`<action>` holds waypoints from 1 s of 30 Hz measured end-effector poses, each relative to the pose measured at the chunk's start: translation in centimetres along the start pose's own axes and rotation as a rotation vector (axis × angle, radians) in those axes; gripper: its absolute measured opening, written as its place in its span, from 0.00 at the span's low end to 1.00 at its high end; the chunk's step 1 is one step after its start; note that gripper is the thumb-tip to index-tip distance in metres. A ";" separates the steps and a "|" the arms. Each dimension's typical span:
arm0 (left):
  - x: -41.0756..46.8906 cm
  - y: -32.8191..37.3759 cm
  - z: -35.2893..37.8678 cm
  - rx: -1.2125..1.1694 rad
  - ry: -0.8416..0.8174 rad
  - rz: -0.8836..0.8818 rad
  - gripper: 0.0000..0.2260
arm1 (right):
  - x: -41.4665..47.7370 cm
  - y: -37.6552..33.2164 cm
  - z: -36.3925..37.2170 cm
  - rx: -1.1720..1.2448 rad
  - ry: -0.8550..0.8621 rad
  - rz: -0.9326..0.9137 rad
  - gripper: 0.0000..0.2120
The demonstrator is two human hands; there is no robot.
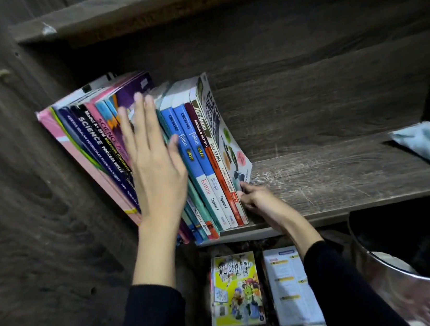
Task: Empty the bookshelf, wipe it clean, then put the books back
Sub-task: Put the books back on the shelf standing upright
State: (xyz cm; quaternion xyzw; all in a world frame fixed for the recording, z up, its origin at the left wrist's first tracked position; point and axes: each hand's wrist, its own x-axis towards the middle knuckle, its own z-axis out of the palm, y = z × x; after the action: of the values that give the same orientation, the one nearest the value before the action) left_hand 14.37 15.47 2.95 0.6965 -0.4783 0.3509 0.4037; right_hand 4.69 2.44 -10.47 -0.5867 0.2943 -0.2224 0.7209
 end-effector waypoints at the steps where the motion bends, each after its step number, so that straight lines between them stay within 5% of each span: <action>1: -1.3 -0.3 0.3 -0.036 -0.023 0.008 0.28 | -0.6 -0.3 -0.1 -0.022 0.001 -0.010 0.26; 5: -7.1 -2.6 1.5 -0.095 -0.138 -0.009 0.32 | -3.5 -1.2 0.4 -0.016 0.175 -0.261 0.21; 8: -9.8 -4.3 2.6 -0.058 -0.182 0.033 0.32 | -4.8 -1.2 1.5 -0.058 0.089 -0.364 0.27; 11: -10.3 -4.9 3.4 -0.055 -0.143 0.028 0.32 | -4.6 -0.2 1.7 -0.186 0.125 -0.379 0.33; 15: -10.2 -4.9 3.9 -0.070 -0.078 0.047 0.33 | -4.0 0.6 1.5 -0.275 0.260 -0.371 0.33; 30: -11.0 -3.1 4.8 -0.013 -0.124 -0.113 0.27 | -5.0 1.2 2.0 -0.483 0.327 -0.365 0.26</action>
State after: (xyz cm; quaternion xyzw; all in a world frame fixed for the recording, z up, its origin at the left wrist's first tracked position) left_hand 14.58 16.05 -9.38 0.7402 -0.4647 0.2805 0.3969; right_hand 2.36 7.49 -10.56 -0.7401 0.3404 -0.3627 0.4525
